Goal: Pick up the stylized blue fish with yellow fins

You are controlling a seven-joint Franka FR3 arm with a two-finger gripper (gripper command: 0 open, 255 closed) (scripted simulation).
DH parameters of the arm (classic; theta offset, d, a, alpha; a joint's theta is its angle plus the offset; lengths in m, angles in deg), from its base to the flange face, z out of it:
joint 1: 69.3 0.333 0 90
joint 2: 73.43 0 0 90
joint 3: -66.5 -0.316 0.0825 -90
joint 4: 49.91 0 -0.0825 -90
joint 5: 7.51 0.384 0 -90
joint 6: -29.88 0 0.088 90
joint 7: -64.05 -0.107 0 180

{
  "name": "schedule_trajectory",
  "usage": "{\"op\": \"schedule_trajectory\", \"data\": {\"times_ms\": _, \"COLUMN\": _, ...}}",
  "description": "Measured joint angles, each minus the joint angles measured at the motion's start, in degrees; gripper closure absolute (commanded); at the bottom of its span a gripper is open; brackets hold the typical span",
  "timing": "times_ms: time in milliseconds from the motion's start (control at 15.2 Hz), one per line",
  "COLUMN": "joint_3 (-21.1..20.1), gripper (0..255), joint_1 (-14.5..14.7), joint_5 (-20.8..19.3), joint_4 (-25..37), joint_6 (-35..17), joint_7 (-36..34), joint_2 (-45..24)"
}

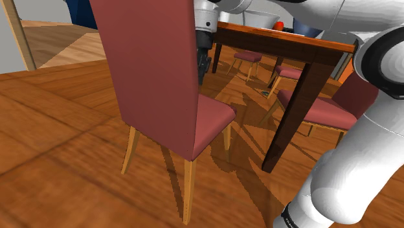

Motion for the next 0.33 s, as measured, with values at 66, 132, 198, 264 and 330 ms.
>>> {"op": "schedule_trajectory", "data": {"times_ms": 66, "joint_3": 0.0, "gripper": 255, "joint_1": 0.0, "joint_5": 0.0, "joint_4": 1.1, "joint_6": 0.9, "joint_7": -0.1, "joint_2": -0.3}}
{"op": "schedule_trajectory", "data": {"times_ms": 132, "joint_3": 0.0, "gripper": 255, "joint_1": 0.0, "joint_5": 0.0, "joint_4": 2.3, "joint_6": 1.7, "joint_7": -0.3, "joint_2": -0.6}}
{"op": "schedule_trajectory", "data": {"times_ms": 198, "joint_3": 0.0, "gripper": 255, "joint_1": 0.0, "joint_5": 0.0, "joint_4": 3.2, "joint_6": 2.5, "joint_7": -0.3, "joint_2": -0.7}}
{"op": "schedule_trajectory", "data": {"times_ms": 264, "joint_3": 0.0, "gripper": 255, "joint_1": 0.0, "joint_5": 0.0, "joint_4": 4.3, "joint_6": 3.3, "joint_7": -0.4, "joint_2": -0.9}}
{"op": "schedule_trajectory", "data": {"times_ms": 330, "joint_3": 0.0, "gripper": 255, "joint_1": 0.0, "joint_5": -0.1, "joint_4": 5.0, "joint_6": 3.9, "joint_7": -0.4, "joint_2": -1.1}}
